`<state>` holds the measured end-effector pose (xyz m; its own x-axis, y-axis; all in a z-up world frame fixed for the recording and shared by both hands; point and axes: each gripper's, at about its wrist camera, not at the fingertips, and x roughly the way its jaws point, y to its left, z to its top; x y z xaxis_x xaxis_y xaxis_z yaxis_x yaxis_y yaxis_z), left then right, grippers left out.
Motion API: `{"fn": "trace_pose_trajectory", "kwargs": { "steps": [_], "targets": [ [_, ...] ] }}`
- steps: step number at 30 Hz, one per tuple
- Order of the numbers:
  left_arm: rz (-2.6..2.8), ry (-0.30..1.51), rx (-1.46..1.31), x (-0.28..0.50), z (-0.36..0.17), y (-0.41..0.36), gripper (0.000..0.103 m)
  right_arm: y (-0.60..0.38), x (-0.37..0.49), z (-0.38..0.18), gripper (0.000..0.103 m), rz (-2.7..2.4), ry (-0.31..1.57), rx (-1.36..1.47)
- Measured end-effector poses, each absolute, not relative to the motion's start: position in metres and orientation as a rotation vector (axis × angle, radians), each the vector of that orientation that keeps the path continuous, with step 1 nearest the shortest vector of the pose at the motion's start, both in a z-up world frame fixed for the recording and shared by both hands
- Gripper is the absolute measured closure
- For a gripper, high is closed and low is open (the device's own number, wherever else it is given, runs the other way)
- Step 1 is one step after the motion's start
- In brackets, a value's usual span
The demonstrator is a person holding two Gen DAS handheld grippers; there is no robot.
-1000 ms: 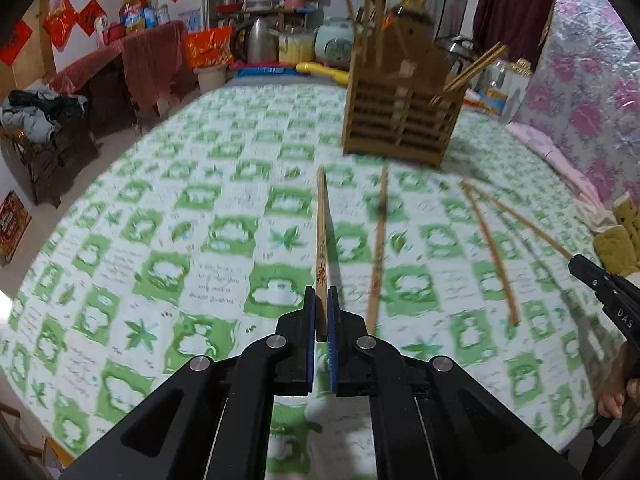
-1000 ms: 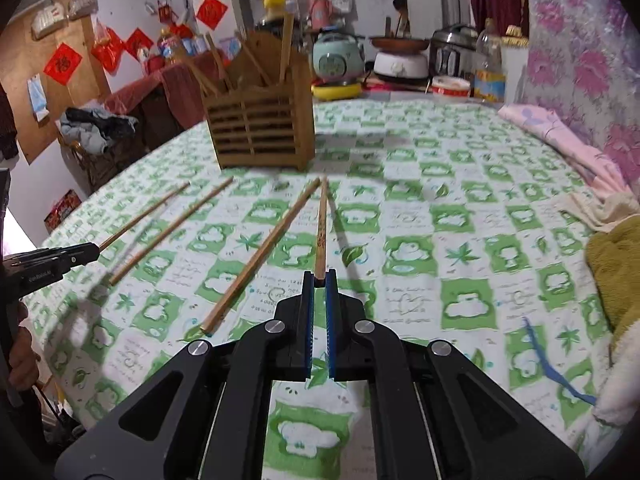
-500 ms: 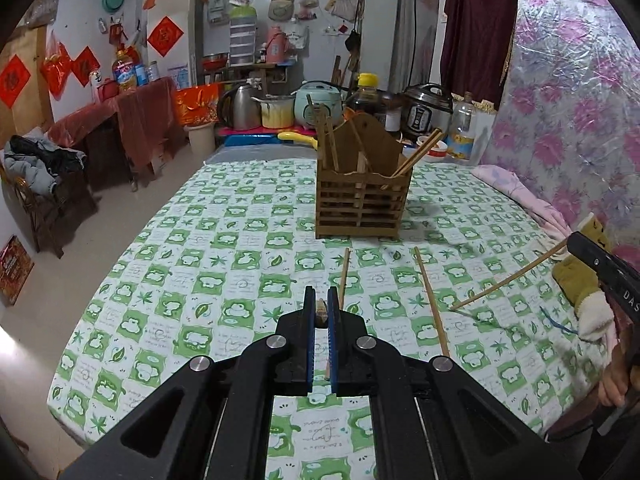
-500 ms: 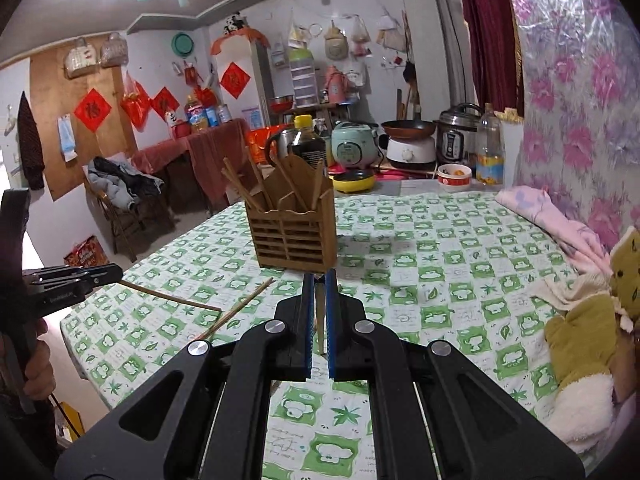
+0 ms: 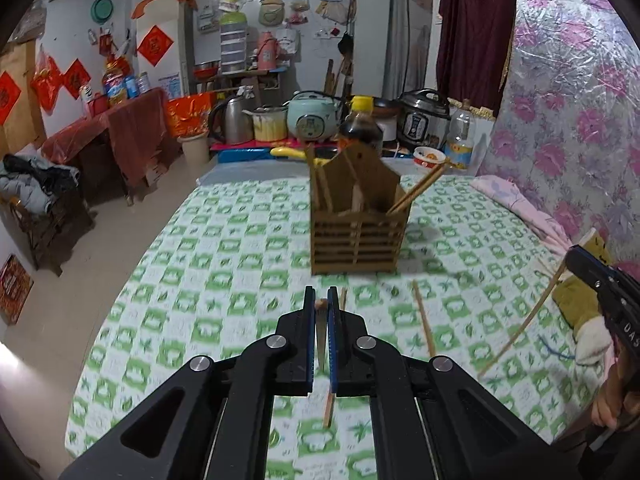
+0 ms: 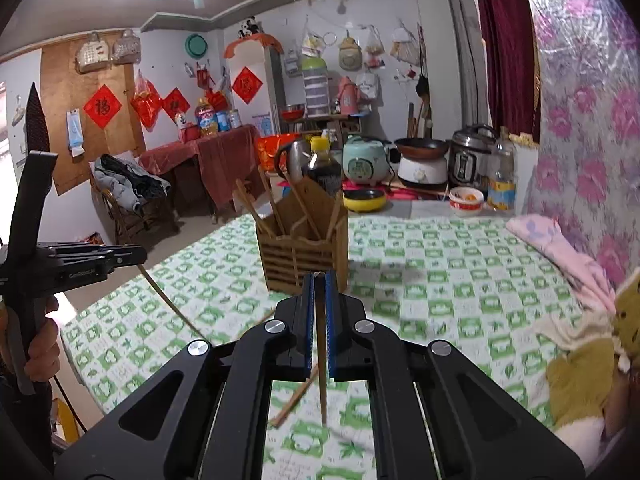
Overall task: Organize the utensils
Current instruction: 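Lift both chopsticks into the wooden holder and open both tools there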
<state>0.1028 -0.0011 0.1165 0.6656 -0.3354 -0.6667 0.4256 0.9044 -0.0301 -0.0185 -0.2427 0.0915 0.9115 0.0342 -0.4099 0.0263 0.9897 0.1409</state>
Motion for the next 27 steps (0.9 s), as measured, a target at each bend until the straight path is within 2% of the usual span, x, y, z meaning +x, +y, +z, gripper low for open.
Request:
{"fn": "trace_pose_trajectory", "kwargs": {
  "steps": [7,19,27],
  "targets": [
    [-0.480,0.715,0.149,0.138,0.140,-0.038,0.097,-0.239,0.019,0.107,0.097,0.037,0.409,0.155],
    [-0.488,0.581,0.145,0.200,0.205,-0.087,0.097,-0.245,0.096,0.167,0.097,0.022,0.287,0.161],
    [-0.470,0.564,0.118,0.250,0.196,-0.102,0.097,-0.251,0.161,0.172,0.097,-0.023,0.245,0.159]
  ]
}}
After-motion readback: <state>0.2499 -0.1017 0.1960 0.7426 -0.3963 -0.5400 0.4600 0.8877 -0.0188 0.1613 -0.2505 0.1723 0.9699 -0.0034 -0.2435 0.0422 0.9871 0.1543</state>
